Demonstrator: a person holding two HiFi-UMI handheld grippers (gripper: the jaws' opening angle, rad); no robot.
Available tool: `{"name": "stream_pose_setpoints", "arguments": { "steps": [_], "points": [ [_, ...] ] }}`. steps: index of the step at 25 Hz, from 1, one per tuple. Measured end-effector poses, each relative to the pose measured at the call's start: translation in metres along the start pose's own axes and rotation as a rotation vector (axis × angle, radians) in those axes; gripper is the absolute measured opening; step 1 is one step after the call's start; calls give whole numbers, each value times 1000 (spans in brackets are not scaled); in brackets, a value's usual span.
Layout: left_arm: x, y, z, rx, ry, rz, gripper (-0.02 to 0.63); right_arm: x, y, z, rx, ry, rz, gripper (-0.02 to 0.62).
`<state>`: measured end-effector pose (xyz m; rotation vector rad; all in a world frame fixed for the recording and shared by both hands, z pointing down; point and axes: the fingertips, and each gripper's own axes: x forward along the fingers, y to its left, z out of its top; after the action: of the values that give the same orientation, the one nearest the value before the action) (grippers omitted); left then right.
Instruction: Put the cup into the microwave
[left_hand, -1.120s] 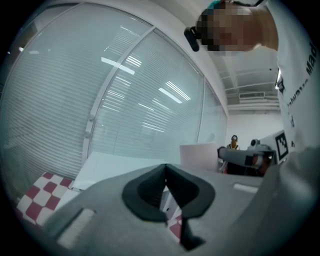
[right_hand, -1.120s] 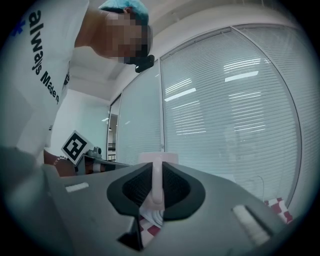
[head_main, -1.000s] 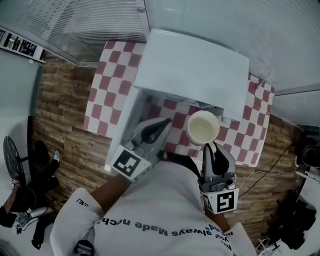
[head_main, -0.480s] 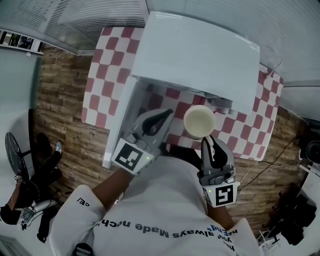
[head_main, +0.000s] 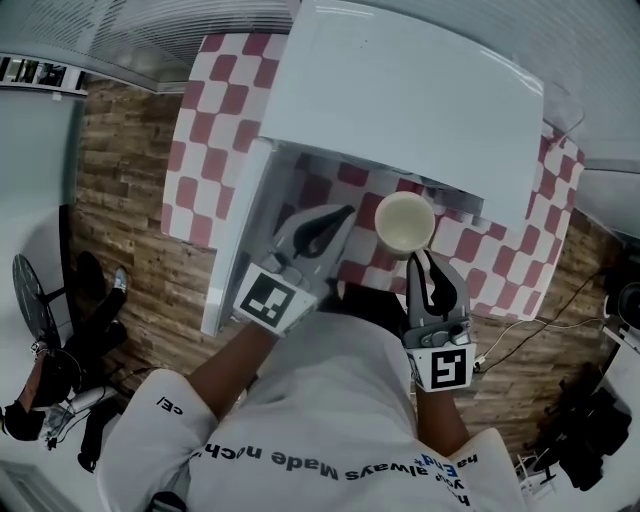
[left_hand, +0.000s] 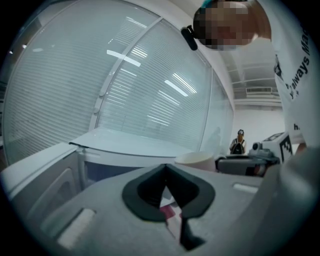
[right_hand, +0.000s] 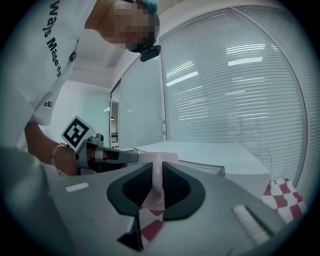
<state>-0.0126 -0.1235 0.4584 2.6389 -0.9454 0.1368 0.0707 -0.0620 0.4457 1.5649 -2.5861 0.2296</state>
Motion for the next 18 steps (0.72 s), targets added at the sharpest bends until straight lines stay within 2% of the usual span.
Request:
{"name": "stream_pose_setpoints", "arguments": {
  "steps": [5,11,18],
  "points": [
    [12,13,-18,-9,18,12,0,17,-10,-21,16,6,-24,43],
    [30,23,-32,17,29,11,0,36,-19,-54,-18,28,-17,43],
    [42,42,-43,19,25,45,0,62,-30,-68,-10,19,-44,43]
  ]
}}
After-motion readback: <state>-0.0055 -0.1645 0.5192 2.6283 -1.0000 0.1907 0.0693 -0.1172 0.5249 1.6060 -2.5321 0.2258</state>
